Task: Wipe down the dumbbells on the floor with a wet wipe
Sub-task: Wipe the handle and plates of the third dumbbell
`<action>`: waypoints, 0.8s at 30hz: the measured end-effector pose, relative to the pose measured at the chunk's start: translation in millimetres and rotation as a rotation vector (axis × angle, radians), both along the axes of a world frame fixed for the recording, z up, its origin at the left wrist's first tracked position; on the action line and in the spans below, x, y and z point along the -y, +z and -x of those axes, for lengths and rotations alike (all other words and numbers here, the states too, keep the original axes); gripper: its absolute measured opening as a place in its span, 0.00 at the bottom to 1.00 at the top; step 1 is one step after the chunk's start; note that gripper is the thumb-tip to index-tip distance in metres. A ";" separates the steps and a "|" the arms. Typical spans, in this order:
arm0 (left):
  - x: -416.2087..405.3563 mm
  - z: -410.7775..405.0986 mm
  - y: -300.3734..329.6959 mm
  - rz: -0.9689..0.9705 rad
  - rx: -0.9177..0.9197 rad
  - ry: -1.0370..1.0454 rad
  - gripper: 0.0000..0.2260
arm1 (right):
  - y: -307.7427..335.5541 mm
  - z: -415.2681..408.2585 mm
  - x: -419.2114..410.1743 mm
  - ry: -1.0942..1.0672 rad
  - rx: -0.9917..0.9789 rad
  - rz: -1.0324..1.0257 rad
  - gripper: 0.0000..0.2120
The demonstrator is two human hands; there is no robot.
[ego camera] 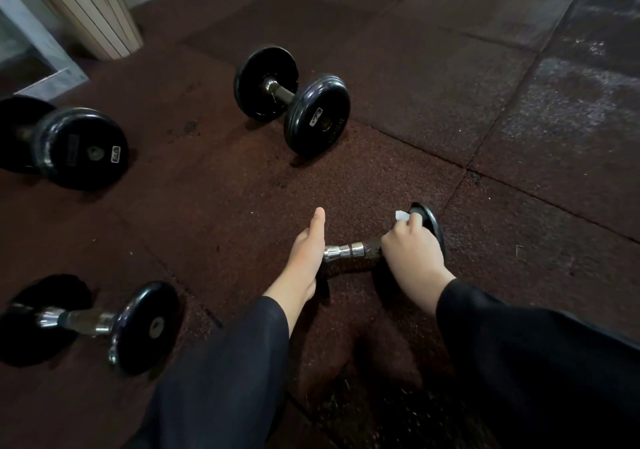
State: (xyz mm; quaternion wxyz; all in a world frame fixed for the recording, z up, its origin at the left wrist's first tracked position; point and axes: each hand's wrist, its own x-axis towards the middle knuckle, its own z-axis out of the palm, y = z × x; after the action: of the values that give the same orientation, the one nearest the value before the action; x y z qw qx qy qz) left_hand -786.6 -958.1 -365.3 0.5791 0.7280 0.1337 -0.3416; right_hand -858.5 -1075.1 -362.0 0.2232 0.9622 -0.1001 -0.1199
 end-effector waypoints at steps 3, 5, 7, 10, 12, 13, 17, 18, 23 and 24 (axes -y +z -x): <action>-0.3 1.8 1.0 0.005 0.007 -0.009 0.31 | -1.0 5.8 -7.8 -0.105 0.023 0.003 0.05; -0.7 1.7 -0.6 0.016 0.016 -0.003 0.31 | -12.3 12.3 -6.7 -0.115 0.064 -0.028 0.04; -0.4 1.2 -1.2 0.012 0.009 0.006 0.31 | -2.3 12.2 -7.6 -0.086 0.023 -0.013 0.09; 0.2 1.1 -0.9 0.005 0.003 0.013 0.32 | 1.4 3.9 0.5 0.076 0.032 0.016 0.09; 0.1 2.7 0.6 0.004 0.003 0.009 0.32 | 3.5 0.7 3.5 0.136 0.002 -0.012 0.11; 0.0 3.1 0.7 0.005 0.005 0.008 0.32 | 4.7 1.8 3.3 0.135 -0.018 -0.005 0.12; -0.4 3.3 1.4 0.002 0.016 0.007 0.31 | 4.8 16.9 2.2 0.133 -0.062 -0.041 0.15; -0.1 3.0 1.2 0.001 0.018 0.009 0.31 | 5.3 16.4 3.2 0.134 -0.056 -0.072 0.16; 0.9 3.3 2.0 -0.009 0.022 0.016 0.32 | 5.3 0.7 6.5 0.147 -0.058 -0.107 0.15; 0.9 3.6 2.0 -0.011 0.025 0.016 0.32 | 4.0 1.3 6.5 0.155 -0.050 -0.118 0.15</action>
State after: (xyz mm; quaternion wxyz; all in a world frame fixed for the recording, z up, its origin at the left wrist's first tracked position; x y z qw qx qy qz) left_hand -790.2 -958.9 -363.4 0.5795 0.7342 0.1341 -0.3273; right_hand -859.8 -1081.6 -358.0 0.1771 0.9752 -0.0124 -0.1318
